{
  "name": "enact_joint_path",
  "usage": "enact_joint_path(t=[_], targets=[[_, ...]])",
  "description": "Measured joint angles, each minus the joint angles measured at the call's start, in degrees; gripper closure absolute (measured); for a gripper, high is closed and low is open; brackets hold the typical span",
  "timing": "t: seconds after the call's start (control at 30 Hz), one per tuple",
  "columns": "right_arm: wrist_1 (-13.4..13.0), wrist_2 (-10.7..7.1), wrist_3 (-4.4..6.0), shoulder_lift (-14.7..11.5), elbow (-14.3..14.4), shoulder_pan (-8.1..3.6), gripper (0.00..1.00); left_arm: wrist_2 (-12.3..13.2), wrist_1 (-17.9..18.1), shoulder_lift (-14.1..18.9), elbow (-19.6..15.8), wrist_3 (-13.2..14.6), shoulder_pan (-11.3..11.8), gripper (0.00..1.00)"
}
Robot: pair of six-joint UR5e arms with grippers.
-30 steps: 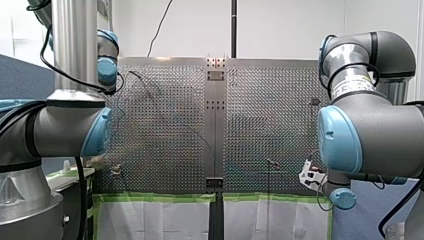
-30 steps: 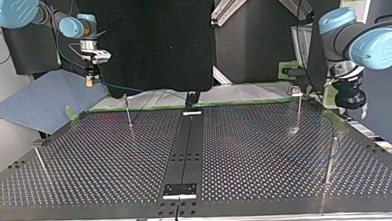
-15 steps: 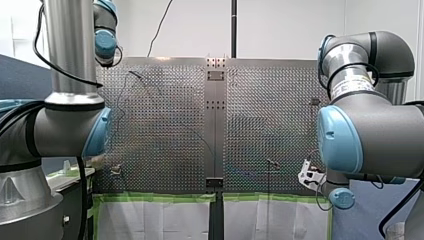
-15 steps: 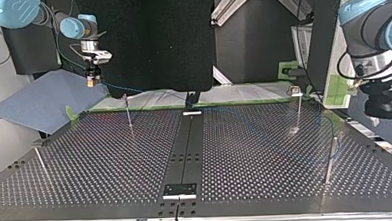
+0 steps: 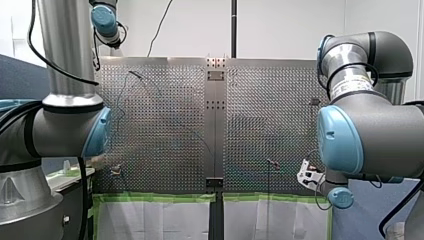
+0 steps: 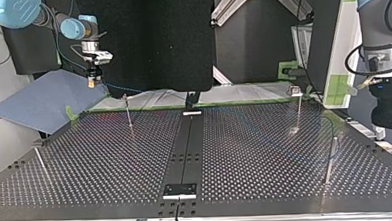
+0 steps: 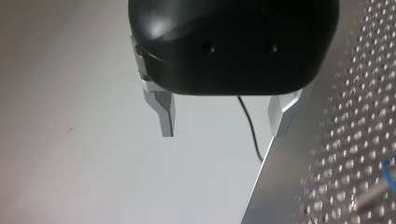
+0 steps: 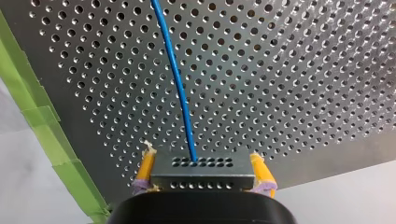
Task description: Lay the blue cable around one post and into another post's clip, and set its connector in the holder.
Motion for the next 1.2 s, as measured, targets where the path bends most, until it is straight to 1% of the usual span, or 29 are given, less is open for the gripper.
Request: enact_joint_path(t=[0.13, 0.27, 0.37, 0.47, 0.63, 0.83, 1.0, 1.2], targets=[[0.0, 0.00, -0.04, 0.0, 0.0, 0.02, 1.00, 1.8, -2.0, -0.5, 2.0, 0.5, -0.8, 0.01], [0.1, 0.00, -0.06, 0.0, 0.0, 0.09, 1.00, 2.0, -3.7, -0.6, 3.7, 0.6, -1.3, 0.01], [0.1, 0.00, -0.06, 0.0, 0.0, 0.16, 1.00, 1.6, -5.2, -0.6, 4.8, 0.7, -1.6, 0.01], [0.1, 0.00, -0.06, 0.0, 0.0, 0.19, 1.00, 0.8, -6.9, -0.8, 4.5, 1.0, -1.9, 0.01], [0.1, 0.00, -0.06, 0.0, 0.0, 0.27, 1.00, -0.3, -9.5, -1.3, 2.6, 1.9, -2.7, 0.01], [0.3, 0.00, -0.09, 0.0, -0.1, 0.43, 1.00, -0.7, -12.2, -1.6, 1.8, 2.3, -3.2, 0.01], [0.4, 0.00, -0.12, 0.0, -0.2, 0.60, 1.00, 0.1, -14.3, -1.8, 1.9, 2.4, -3.4, 0.01], [0.5, 0.00, -0.15, 0.0, -0.3, 0.72, 1.00, 2.3, -17.2, -1.8, 2.1, 2.2, -3.5, 0.01]])
